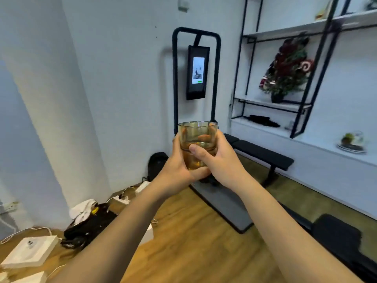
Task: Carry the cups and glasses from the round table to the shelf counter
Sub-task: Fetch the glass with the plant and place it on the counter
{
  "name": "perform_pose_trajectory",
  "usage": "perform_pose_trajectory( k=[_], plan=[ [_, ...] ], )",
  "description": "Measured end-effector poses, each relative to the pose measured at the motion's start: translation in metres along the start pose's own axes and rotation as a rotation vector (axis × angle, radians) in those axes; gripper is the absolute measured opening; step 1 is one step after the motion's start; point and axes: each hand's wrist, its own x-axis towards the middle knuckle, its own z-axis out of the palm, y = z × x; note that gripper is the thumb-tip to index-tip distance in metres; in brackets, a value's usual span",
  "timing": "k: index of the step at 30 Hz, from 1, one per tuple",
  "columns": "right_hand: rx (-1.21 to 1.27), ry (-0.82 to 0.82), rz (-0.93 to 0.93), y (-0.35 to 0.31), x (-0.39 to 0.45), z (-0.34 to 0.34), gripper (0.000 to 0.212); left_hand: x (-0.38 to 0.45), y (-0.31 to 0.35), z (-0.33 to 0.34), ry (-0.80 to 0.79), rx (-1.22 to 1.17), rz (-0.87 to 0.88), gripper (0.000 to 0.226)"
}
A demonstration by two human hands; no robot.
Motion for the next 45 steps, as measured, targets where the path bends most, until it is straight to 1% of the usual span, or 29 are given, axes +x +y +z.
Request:
perform_pose_trajectory(
  k=[5, 9, 13, 15, 17, 18, 21, 23, 25, 31, 33, 37, 41, 45],
  plan=[
    [-0.048, 0.203, 0.054, 0.016, -0.031, -0.124, 0.062, 0.05, 0.014, 0.125, -0.182, -0.064, 0.085, 0.1],
    [-0.098, 0.3, 0.08, 0.032, -0.06, -0.221, 0.061, 0.083, 0.019, 0.229, -0.271, -0.103, 0.14, 0.106],
    [-0.159, 0.374, 0.111, 0.047, -0.093, -0.328, 0.055, 0.109, 0.026, 0.342, -0.371, -0.183, 0.163, 0.114],
    [-0.177, 0.419, 0.13, 0.055, -0.115, -0.382, 0.058, 0.117, 0.03, 0.404, -0.46, -0.212, 0.155, 0.123],
    [-0.194, 0.467, 0.148, 0.06, -0.133, -0.43, 0.059, 0.123, 0.039, 0.458, -0.508, -0.246, 0.139, 0.132],
    [-0.208, 0.496, 0.157, 0.062, -0.142, -0.454, 0.059, 0.128, 0.043, 0.486, -0.524, -0.262, 0.136, 0.133],
    [-0.236, 0.582, 0.178, 0.068, -0.165, -0.517, 0.063, 0.145, 0.055, 0.563, -0.576, -0.324, 0.145, 0.127],
    [-0.269, 0.627, 0.195, 0.077, -0.179, -0.558, 0.07, 0.157, 0.061, 0.608, -0.614, -0.334, 0.159, 0.128],
    [-0.285, 0.647, 0.213, 0.088, -0.189, -0.594, 0.076, 0.17, 0.061, 0.646, -0.646, -0.349, 0.173, 0.131],
    [-0.34, 0.635, 0.247, 0.138, -0.204, -0.692, 0.07, 0.213, 0.036, 0.751, -0.698, -0.384, 0.157, 0.127],
    [-0.35, 0.647, 0.245, 0.158, -0.2, -0.73, 0.069, 0.235, 0.027, 0.79, -0.698, -0.406, 0.136, 0.127],
    [-0.367, 0.663, 0.218, 0.196, -0.178, -0.814, 0.062, 0.294, 0.014, 0.87, -0.698, -0.429, 0.151, 0.127],
    [-0.386, 0.647, 0.216, 0.223, -0.154, -0.895, 0.06, 0.351, 0.001, 0.942, -0.675, -0.463, 0.143, 0.124],
    [-0.376, 0.611, 0.25, 0.255, -0.141, -0.977, 0.06, 0.402, -0.011, 1.019, -0.713, -0.472, 0.135, 0.12]
  ],
)
